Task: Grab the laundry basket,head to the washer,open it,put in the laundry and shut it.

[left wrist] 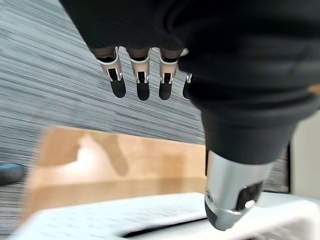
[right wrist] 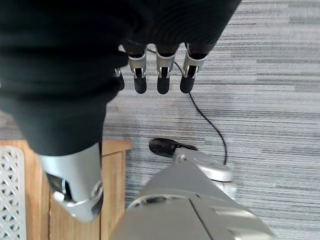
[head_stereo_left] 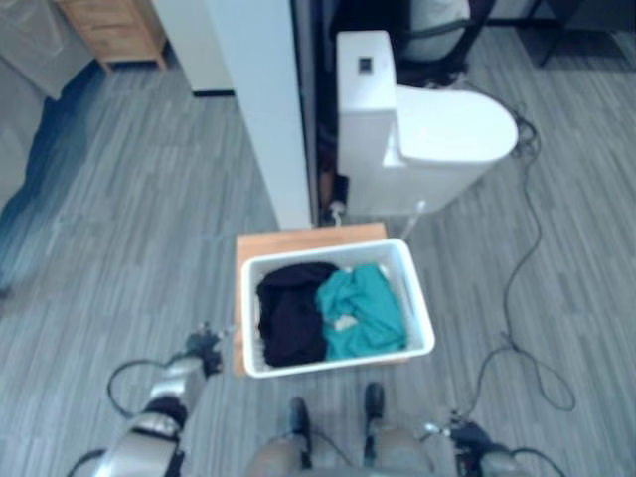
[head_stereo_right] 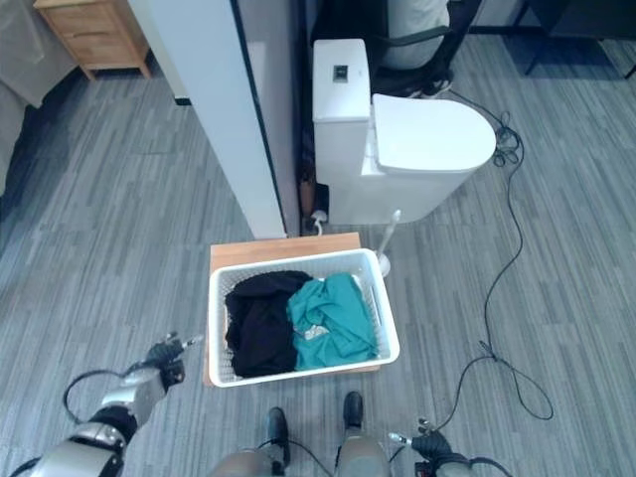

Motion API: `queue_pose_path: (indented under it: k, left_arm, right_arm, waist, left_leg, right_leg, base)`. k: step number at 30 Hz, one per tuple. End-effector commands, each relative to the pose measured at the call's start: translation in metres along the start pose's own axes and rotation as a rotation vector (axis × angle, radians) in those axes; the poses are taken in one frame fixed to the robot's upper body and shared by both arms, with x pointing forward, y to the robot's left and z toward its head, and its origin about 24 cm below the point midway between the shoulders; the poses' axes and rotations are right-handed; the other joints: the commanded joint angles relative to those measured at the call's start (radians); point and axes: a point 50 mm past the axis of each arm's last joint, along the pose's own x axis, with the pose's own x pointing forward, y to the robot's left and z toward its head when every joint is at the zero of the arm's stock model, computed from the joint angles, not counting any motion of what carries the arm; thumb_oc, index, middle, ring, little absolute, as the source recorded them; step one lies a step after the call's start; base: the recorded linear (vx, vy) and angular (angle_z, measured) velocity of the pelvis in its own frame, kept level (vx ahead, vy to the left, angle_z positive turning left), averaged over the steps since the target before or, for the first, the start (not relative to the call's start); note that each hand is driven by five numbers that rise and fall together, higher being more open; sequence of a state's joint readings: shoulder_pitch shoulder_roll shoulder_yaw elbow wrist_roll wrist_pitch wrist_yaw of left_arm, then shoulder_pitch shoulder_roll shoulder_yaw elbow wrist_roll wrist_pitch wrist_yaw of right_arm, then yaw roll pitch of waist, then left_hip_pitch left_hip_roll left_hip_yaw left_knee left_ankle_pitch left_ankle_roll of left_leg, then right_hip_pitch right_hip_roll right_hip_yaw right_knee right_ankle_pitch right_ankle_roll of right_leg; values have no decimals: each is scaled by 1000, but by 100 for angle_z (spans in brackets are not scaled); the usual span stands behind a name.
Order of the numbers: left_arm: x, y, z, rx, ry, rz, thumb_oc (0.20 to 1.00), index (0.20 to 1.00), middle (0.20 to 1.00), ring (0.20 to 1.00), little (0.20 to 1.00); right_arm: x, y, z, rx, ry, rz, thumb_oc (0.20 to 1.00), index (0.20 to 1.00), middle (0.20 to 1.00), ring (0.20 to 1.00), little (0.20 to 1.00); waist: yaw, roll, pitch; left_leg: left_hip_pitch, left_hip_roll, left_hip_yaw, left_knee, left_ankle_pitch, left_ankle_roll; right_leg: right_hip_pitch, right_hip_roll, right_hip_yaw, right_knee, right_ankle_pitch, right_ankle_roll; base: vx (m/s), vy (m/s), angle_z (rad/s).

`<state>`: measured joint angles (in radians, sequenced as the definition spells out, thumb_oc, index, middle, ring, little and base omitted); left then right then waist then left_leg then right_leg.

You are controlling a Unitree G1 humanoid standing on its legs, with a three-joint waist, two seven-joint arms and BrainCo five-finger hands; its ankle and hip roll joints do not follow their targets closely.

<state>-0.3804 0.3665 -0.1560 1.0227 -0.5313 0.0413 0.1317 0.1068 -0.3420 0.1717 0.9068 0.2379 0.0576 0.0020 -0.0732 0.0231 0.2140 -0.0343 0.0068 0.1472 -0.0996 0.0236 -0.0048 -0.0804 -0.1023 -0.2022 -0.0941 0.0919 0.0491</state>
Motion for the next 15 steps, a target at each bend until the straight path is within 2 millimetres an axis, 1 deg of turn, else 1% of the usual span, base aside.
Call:
queue_pose_path:
  k: [1,7,8,12,15]
  left_arm:
    - [6,-16,30,35,-85,-9,1000,1000,1000,1000,1000]
    - [5,-30,33,41,-100,-40,1000,1000,1000,1000,1000]
    - [5,-30,34,40,-100,-40,1000,1000,1000,1000,1000]
    - [6,-41,37,56,-104,-68,1000,1000,1000,1000,1000]
    - [6,-43,37,66,-102,-72,1000,1000,1000,1000,1000]
  right_arm:
    - [-2,-18,-5,11,15,-39,1000,1000,1000,1000,1000]
    - [2,-17,-4,17,38,-46,1000,1000,1000,1000,1000]
    - [2,-17,-4,17,38,-46,1000,1000,1000,1000,1000]
    - [4,-21,-7,29,76,-72,1000,1000,1000,1000,1000]
    - [4,-22,-6,27,77,-74,1000,1000,1000,1000,1000]
  waist:
    - [-4,34,18]
    - [0,23,41]
    - [0,23,41]
    - [0,9,49]
    - [0,7,50]
  left_leg:
    - [-32,53,16,13,9,-34]
    - [-72,51,20,25,17,-32]
    - [-73,51,21,25,17,-32]
    - [-105,47,32,41,18,-27]
    - [-108,47,34,44,18,-27]
  right_leg:
    - [21,-10,-14,51,-95,51]
    - [-31,-12,-5,73,-86,48]
    - [-32,-12,-4,74,-86,48]
    - [-75,-13,12,97,-81,42]
    - [-77,-13,14,99,-81,40]
  base:
    - [-97,6,-4]
    - [-74,2,0]
    - [-68,3,-1]
    - [-49,1,-5]
    - [-15,1,-8]
